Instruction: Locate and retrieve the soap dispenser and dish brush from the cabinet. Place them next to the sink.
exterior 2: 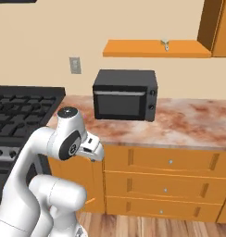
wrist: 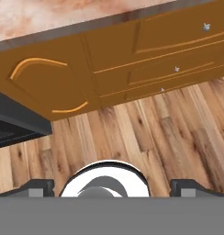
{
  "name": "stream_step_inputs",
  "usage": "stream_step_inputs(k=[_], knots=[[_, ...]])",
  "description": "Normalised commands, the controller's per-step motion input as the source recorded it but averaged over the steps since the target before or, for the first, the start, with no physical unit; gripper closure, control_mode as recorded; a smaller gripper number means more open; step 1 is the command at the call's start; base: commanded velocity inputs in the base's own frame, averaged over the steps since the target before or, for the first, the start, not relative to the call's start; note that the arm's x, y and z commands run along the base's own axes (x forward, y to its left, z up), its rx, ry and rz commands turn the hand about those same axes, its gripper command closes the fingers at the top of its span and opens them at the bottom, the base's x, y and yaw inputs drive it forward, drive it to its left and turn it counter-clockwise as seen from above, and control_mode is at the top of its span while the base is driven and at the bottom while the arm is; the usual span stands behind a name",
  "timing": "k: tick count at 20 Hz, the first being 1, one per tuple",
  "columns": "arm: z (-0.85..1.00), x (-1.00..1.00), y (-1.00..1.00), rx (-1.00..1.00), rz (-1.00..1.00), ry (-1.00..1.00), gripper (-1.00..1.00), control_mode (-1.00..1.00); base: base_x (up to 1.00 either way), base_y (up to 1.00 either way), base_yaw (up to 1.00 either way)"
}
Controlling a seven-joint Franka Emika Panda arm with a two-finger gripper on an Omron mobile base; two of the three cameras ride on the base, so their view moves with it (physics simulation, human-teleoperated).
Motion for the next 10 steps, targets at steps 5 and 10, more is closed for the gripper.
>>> stream_step_inputs(k=[5, 10], knots=[[0.00, 0.00, 0.00, 0.00, 0.00, 0.00, -1.00, 1.00, 0.17, -0.49, 0.24], [0.00, 0.00, 0.00, 0.00, 0.00, 0.00, -1.00, 1.00, 0.31, -0.76, 0.11]])
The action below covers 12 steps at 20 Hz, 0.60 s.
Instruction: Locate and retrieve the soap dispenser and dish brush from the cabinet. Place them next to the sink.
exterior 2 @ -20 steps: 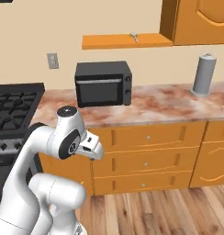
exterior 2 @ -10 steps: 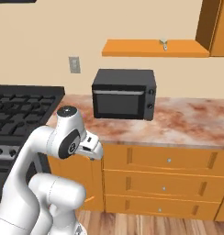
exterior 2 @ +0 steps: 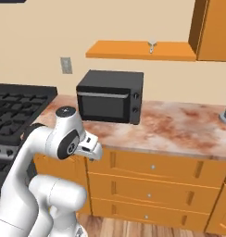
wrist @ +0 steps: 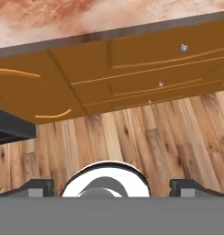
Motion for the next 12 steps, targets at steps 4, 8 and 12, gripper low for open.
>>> stream_step_inputs(k=[4, 8, 12], knots=[[0.00, 0.00, 0.00, 0.00, 0.00, 0.00, -1.00, 1.00, 0.74, -0.58, 0.16], [0.00, 0.00, 0.00, 0.00, 0.00, 0.00, -1.00, 1.00, 0.77, -0.32, 0.24], [0.00, 0.00, 0.00, 0.00, 0.00, 0.00, -1.00, 1.00, 0.56, -0.50, 0.22]])
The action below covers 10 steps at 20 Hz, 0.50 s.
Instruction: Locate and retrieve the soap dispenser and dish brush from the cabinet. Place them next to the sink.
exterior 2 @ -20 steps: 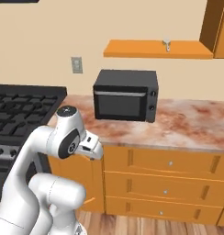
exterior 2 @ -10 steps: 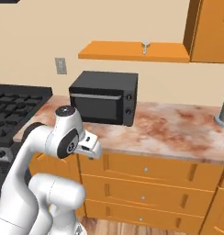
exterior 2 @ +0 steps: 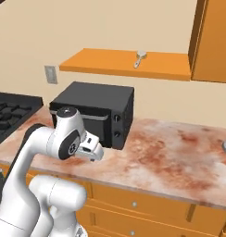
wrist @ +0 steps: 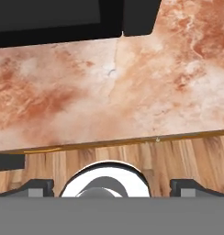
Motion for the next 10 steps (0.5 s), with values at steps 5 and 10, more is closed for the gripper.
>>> stream_step_inputs(k=[5, 10], knots=[[0.00, 0.00, 0.00, 0.00, 0.00, 0.00, -1.00, 1.00, -0.08, -0.81, 0.11], [0.00, 0.00, 0.00, 0.00, 0.00, 0.00, -1.00, 1.00, 0.19, -0.25, 0.06]])
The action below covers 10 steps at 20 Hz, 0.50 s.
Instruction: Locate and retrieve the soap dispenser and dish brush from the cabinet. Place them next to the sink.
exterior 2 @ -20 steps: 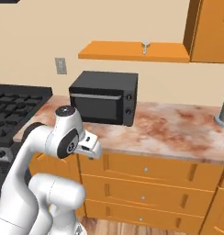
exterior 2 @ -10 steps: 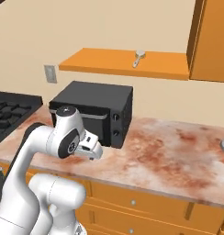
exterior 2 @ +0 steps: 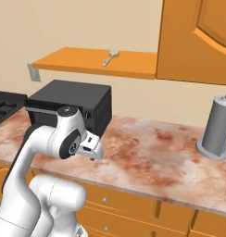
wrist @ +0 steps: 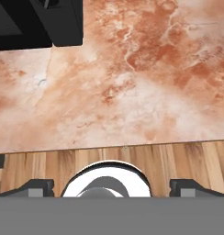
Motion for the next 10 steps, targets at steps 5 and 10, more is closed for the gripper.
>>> stream_step_inputs(k=[5, 10], knots=[[0.00, 0.00, 0.00, 0.00, 0.00, 0.00, -1.00, 1.00, 0.65, -0.05, 0.04], [0.00, 0.00, 0.00, 0.00, 0.00, 0.00, -1.00, 1.00, 0.64, -0.39, 0.00]])
